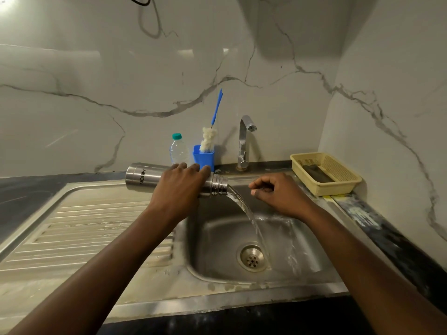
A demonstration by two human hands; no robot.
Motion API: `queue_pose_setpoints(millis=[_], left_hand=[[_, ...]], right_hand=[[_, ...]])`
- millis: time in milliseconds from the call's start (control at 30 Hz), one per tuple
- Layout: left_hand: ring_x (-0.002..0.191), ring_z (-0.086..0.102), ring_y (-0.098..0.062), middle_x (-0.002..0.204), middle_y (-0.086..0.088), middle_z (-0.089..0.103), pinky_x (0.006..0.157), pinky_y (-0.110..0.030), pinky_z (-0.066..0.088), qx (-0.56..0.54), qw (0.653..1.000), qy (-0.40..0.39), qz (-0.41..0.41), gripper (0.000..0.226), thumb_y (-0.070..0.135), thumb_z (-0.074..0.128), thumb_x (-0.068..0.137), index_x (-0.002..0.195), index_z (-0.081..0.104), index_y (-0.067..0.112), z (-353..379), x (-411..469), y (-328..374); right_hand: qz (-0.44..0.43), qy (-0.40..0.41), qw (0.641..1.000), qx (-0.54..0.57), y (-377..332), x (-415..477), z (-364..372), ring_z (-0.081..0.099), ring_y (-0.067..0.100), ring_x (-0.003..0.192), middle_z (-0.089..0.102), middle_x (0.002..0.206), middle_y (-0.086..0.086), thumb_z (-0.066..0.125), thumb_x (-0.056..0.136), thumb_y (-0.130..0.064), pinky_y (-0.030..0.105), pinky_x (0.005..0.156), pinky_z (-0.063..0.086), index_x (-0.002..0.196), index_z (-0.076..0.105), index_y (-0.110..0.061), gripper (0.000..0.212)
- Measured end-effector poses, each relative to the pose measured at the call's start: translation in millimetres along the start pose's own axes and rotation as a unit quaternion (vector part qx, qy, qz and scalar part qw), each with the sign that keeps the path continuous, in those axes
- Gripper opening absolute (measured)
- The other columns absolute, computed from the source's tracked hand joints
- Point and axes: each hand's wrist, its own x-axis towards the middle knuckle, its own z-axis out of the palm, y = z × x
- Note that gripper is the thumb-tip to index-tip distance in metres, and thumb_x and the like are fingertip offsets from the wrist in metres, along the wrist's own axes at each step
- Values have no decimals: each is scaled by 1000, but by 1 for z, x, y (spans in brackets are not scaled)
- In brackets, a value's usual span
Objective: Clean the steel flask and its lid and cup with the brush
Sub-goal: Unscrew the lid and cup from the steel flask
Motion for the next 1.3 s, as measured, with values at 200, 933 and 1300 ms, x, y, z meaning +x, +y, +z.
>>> queue_pose_setpoints(millis=[200, 933, 1300], left_hand=[[98, 62, -19, 112, 0, 65, 97, -37, 53, 10, 1000, -3, 7, 51, 25, 71, 92, 139, 48, 25, 2, 0, -2], [111, 61, -26, 125, -5, 64, 112, -43, 46, 82, 996, 16, 42, 55, 25, 77, 89, 138, 51, 24, 2, 5, -10], [116, 64, -36, 126, -13, 67, 117, -51, 41, 110, 989, 35, 95, 61, 13, 84, 79, 135, 61, 18, -2, 6, -10]], right_hand=[[-11, -6, 1000, 0, -1, 0, 4, 70, -3, 94, 76, 100, -14, 77, 92, -28, 27, 91, 59, 108, 79, -27, 16], [-8, -16, 1000, 12, -5, -1, 4, 69, -8, 88, 76, 95, -16, 77, 92, -28, 15, 81, 52, 105, 79, -28, 12], [-5, -18, 1000, 3, -15, 0, 3, 69, -8, 88, 77, 95, -17, 77, 92, -31, 18, 83, 55, 104, 80, -30, 13]])
